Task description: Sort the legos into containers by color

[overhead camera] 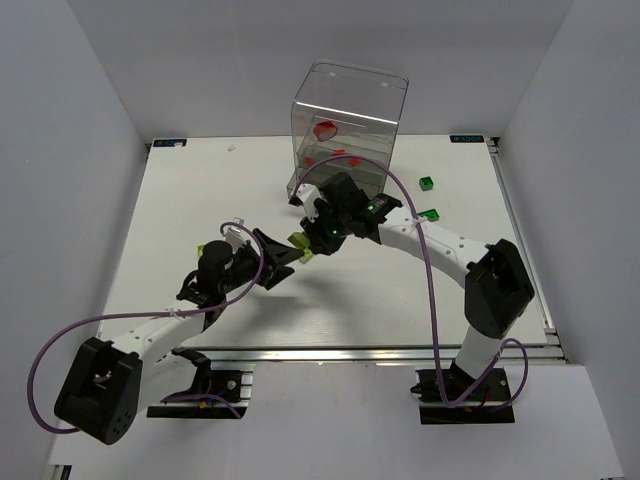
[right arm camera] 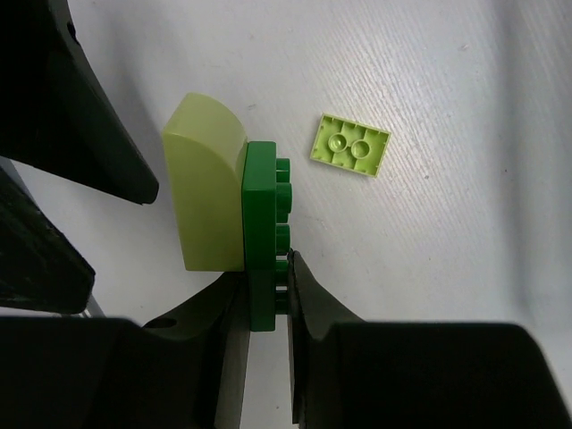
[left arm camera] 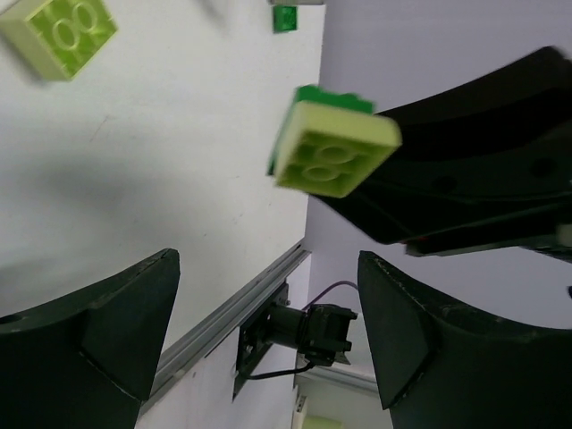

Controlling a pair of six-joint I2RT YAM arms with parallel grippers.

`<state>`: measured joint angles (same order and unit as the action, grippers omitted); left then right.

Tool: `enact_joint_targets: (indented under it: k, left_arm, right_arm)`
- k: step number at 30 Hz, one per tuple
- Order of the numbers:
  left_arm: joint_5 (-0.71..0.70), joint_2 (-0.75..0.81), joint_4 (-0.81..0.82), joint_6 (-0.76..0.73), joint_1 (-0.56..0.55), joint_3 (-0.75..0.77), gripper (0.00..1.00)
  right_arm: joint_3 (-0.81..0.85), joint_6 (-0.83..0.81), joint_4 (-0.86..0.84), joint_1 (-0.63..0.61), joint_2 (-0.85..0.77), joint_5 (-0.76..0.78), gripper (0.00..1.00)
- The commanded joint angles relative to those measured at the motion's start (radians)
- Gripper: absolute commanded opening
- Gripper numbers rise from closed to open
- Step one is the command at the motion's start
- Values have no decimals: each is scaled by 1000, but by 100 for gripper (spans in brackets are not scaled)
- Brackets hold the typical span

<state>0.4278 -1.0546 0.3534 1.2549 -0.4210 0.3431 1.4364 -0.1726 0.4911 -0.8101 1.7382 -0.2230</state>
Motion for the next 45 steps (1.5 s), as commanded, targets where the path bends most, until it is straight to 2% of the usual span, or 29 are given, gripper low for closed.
enact_joint_targets:
  k: [1,9,19,25,27,30,35,36,40,45]
  left_arm:
    - [9,-4,101,-18,-2,48,90]
    - [-24,-50,88,-64,-2,73,89]
    - [-37,-134,62,-123,-2,142,68]
    - [-46,-153,48,-132,-2,154,63]
    - [-40,-163,52,-132,-2,158,54]
    - [-28,-182,50,-138,-2,166,34]
    - [-14,-194,52,-143,-2,169,19]
    - [-11,-193,52,-143,-2,169,11]
    - [-1,-183,-3,-182,-2,186,0]
    - [-17,-127,-194,-282,7,218,0]
  right_arm:
    - [33,-7,21,-1,0,-21,0]
    - [7,-16,30,-8,-16,-41,0]
    - [6,-28,49,-9,-17,-53,0]
    - [-21,-34,60,-9,-31,-64,0]
    - [-25,-31,57,-11,-34,-62,0]
    - [-28,-24,49,-11,-34,-53,0]
    - [-30,-13,43,-12,-37,-52,0]
    - [-31,-7,35,-8,-37,-36,0]
    - [1,68,61,17,0,98,0]
    - [30,119,112,124,57,122,0]
